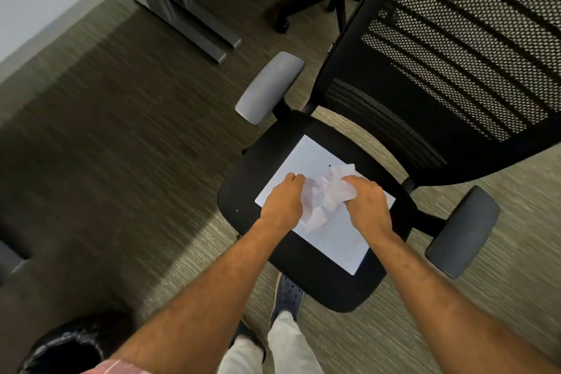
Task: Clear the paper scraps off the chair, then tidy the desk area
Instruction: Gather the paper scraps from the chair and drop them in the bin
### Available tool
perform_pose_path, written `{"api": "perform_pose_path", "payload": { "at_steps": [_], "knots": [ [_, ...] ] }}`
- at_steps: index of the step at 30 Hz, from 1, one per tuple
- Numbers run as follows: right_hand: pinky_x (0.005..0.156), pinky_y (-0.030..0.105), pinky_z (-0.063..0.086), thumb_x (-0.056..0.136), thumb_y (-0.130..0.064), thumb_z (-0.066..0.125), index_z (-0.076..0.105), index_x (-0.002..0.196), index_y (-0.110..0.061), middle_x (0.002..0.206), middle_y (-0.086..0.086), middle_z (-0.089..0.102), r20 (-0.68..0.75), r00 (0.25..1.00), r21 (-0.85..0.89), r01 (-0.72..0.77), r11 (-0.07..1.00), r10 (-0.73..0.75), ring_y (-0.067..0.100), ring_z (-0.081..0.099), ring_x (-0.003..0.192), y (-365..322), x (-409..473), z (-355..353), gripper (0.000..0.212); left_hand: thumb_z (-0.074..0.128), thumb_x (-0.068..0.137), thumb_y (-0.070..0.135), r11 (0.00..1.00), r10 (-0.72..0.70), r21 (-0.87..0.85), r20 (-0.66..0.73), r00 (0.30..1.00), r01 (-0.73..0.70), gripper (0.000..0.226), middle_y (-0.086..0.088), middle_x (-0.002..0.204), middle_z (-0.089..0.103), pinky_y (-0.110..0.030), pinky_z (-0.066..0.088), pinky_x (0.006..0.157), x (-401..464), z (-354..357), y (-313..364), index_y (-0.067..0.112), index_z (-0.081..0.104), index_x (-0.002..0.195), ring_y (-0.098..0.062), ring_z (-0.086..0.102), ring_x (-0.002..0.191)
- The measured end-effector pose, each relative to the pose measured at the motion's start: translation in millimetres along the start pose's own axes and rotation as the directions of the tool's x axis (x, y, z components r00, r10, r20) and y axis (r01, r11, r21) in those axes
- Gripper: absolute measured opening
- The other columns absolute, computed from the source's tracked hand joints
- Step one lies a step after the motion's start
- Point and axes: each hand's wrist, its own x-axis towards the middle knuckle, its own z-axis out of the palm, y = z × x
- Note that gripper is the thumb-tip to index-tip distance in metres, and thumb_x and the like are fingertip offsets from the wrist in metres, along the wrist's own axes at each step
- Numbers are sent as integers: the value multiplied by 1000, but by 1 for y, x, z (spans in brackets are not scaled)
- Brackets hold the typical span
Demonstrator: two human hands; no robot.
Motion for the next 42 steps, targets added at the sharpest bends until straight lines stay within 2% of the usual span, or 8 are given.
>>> {"api": "perform_pose_path", "payload": {
  "at_steps": [5,10,13,17,21,27,35,42],
  "knots": [
    [94,33,50,92,-23,66,64,118,-17,112,9,69,29,999,143,-25,989,21,25,66,103,-8,1,6,27,67,92,7,999,-13,-48,-11,1000,12,52,-4,139,53,-39,48,101,-5,-1,-1,21,48,139,-28,60,117],
    [90,44,55,84,-28,75,68,110,-9,103,15,72,103,988,32,116,993,-119,30,69,94,-47,11,-6,33,57,96,3,993,-59,-110,-70,996,51,38,-5,131,55,-39,51,92,-33,-49,-13,17,52,131,-30,62,109],
    [94,40,50,88,-24,68,64,117,-19,112,7,67,204,972,21,112,993,-114,24,63,103,-100,23,-19,30,50,98,7,985,-101,-157,-143,985,78,25,-8,123,55,-39,48,82,-65,-93,-35,12,56,122,-32,60,104],
    [77,31,44,86,-22,68,65,110,-25,97,2,64,305,934,25,187,982,-185,20,59,90,-201,31,-37,25,50,98,12,951,-205,-278,-243,948,134,23,-10,120,56,-41,48,83,-129,-151,-89,9,55,120,-32,60,103],
    [73,30,44,89,-30,63,65,107,-30,103,-5,67,226,904,103,347,932,-362,16,55,90,-307,4,-56,18,47,98,19,883,-356,-433,-364,861,182,17,-1,113,58,-42,46,83,-213,-201,-156,17,56,112,-25,58,101],
    [75,39,50,81,-3,57,71,103,-21,96,-2,69,124,821,438,458,774,-557,21,61,88,-467,-78,-70,32,44,93,13,818,-506,-532,-490,710,216,25,10,110,58,-42,49,85,-360,-255,-259,27,56,110,-17,57,98],
    [62,10,46,78,-6,70,71,98,-29,90,-14,70,249,740,634,364,682,-625,-5,63,85,-647,-204,-18,31,50,94,10,722,-669,-638,-544,506,269,31,7,120,57,-26,40,83,-550,-254,-403,22,56,121,-13,55,103],
    [71,38,60,81,-11,74,71,100,-25,92,-11,70,433,610,604,350,716,-664,11,66,87,-725,-264,86,24,54,83,1,555,-825,-760,-452,338,337,36,11,105,52,-29,42,75,-628,-172,-499,22,57,112,-17,56,95]
  ]
}}
